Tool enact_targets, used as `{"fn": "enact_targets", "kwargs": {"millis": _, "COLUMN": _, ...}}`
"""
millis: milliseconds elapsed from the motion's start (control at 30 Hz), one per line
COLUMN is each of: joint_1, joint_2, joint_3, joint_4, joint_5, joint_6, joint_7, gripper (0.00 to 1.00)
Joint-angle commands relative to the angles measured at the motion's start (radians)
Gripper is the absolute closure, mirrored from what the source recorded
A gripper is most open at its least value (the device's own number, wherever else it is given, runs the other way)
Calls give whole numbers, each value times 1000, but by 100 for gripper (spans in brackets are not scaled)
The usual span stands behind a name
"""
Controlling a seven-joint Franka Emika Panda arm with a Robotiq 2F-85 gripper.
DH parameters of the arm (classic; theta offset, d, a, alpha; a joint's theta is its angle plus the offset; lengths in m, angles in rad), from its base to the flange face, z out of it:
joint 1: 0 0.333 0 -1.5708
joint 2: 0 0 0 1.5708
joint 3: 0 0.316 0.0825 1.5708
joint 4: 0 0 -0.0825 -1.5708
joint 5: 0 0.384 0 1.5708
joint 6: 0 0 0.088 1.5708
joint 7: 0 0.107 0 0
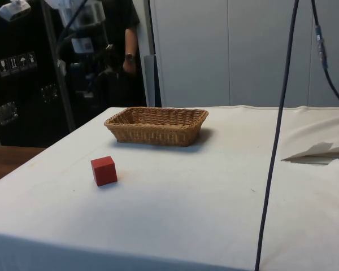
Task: Pick up the cube and place it into the basket.
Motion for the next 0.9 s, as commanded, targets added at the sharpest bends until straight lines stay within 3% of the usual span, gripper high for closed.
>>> {"fn": "enact_targets", "kwargs": {"millis": 0, "joint_1": 2, "joint_2": 9, "joint_3": 4, "joint_4": 1, "joint_5": 5, "joint_6": 20, "joint_7": 8, "gripper": 0}}
{"fn": "enact_targets", "kwargs": {"millis": 300, "joint_1": -2, "joint_2": 56, "joint_3": 27, "joint_4": 10, "joint_5": 10, "joint_6": 85, "joint_7": 42, "gripper": 0}}
{"fn": "enact_targets", "kwargs": {"millis": 867, "joint_1": -3, "joint_2": 137, "joint_3": 37, "joint_4": 30, "joint_5": 57, "joint_6": 169, "joint_7": 99, "gripper": 0}}
